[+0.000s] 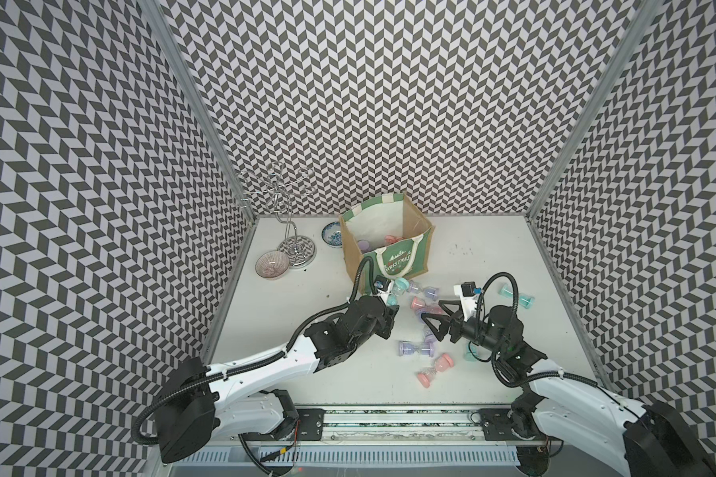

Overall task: Put the hourglass into the canvas bag
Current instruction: Pick up the hourglass from the center of the board.

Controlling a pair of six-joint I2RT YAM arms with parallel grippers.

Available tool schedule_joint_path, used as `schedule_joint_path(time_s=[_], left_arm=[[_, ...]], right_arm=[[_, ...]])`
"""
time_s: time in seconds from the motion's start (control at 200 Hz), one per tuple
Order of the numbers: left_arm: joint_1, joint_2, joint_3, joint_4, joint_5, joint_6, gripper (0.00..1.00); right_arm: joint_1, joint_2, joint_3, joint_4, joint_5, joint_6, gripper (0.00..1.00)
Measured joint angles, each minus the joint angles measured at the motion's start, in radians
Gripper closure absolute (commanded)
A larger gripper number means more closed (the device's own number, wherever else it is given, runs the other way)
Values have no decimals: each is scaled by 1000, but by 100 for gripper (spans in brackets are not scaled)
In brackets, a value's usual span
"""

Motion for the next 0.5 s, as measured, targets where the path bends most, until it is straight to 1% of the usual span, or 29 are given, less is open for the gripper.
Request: schedule_joint_path(time_s=[0.255, 0.395, 0.496], left_arm=[[24, -3, 201, -106, 21, 43, 73], [63, 34, 305, -154, 32, 57, 73], [108, 70, 372, -185, 47, 70, 73]], right_arm=[[1, -10, 111, -48, 0, 48, 1], [1, -9, 153, -52, 31, 79, 1], [1, 5, 193, -65, 61, 93, 1]])
